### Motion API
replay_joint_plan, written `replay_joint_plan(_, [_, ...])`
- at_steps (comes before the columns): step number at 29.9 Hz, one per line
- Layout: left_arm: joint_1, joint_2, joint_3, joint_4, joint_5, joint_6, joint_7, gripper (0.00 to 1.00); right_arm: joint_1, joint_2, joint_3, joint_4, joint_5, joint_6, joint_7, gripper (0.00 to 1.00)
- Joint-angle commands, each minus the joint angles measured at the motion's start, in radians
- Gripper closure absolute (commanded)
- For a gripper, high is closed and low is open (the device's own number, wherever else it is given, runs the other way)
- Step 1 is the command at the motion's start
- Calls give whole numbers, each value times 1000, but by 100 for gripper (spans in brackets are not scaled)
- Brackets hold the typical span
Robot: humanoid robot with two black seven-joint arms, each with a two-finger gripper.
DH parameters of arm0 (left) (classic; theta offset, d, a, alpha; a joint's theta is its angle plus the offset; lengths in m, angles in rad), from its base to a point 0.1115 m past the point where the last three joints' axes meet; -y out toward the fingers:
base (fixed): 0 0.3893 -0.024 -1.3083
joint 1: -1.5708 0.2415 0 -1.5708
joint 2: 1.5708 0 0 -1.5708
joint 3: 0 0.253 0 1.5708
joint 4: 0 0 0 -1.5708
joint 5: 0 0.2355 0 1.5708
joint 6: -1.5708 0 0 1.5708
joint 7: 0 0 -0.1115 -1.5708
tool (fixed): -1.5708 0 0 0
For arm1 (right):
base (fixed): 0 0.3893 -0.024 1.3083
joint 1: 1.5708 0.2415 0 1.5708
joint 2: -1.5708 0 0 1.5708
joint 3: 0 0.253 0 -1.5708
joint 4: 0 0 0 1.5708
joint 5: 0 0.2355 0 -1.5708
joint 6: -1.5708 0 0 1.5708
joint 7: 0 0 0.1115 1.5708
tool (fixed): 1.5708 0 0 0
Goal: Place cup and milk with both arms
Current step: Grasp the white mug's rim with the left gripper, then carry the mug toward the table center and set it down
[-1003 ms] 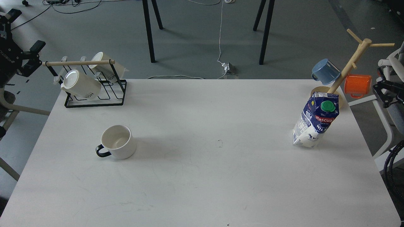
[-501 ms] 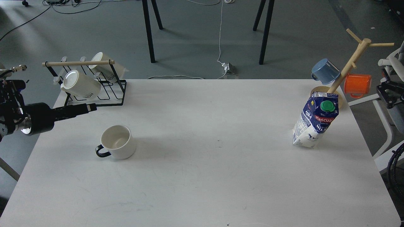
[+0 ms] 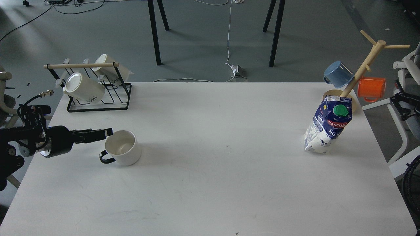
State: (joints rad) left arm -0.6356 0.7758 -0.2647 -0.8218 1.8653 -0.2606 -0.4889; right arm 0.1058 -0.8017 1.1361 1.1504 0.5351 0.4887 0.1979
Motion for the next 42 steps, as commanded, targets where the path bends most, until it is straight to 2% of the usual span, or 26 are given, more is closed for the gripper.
replay_joint_plan(1, [10,-23,1,26,0,21,0,3,-3,-2,2,0,0,0,0,2])
replay_joint_plan(7, [43,-53,2,36,2,66,0,8,-8,-2,2,0,0,0,0,2])
replay_joint_plan(16, [63,-62,1,38,0,81,0,26,-9,-2,1,0,0,0,0,2])
replay_joint_plan(19, [65,-59,1,36,0,99,0,41,-12,-2,1,0,0,0,0,2])
replay_joint_plan(23, [70,-52,4,33,1,115,0,54,-20,-2,2,0,0,0,0,2])
replay_joint_plan(26, [71,-50,5,32,2,116,0,73,-26,-2,1,0,0,0,0,2])
replay_joint_plan(29, [71,-50,5,24,2,119,0,81,-29,-2,1,0,0,0,0,2])
replay_joint_plan(32, [71,-50,5,23,2,124,0,94,-29,-2,2,-1,0,0,0,2])
replay_joint_plan(35, [71,-49,2,23,0,164,0,100,-31,-2,1,-6,0,0,0,2])
replay_joint_plan(42, [50,-23,-50,-74,-29,172,0,100,-32,-2,1,-14,2,0,0,2])
